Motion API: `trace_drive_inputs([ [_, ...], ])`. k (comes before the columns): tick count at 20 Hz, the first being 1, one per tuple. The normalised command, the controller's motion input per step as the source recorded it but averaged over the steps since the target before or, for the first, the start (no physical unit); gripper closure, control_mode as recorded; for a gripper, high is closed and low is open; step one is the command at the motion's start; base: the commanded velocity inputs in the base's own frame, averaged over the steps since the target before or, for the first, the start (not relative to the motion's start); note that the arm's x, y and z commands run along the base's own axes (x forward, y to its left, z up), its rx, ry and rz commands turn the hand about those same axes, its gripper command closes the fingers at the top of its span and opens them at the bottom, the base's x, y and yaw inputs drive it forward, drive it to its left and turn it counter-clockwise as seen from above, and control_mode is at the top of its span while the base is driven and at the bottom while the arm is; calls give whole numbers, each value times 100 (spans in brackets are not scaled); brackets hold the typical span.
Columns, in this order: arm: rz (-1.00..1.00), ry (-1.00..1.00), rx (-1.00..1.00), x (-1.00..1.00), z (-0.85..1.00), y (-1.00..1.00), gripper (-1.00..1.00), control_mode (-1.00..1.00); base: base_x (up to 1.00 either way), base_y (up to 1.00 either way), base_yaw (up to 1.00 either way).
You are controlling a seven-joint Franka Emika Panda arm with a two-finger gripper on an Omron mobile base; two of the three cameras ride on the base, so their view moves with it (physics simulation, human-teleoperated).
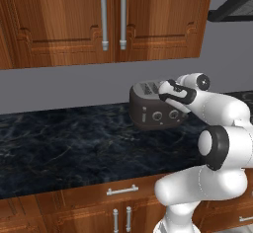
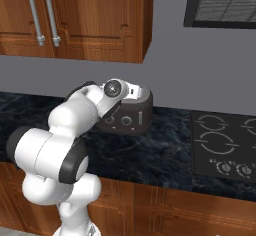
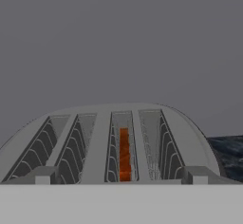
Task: Start the toaster. Once the lever pops up, take the bread to the plate on the dining counter.
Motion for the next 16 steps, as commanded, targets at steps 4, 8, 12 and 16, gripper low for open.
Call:
trace_drive_inputs([
  [4,0,0,0,0,0,0,-100,-100,0,0,0],
  [8,0,0,0,0,0,0,-100,-100,0,0,0],
  [12,0,0,0,0,0,0,-100,-100,0,0,0],
  [16,0,0,0,0,0,0,-100,-100,0,0,0],
])
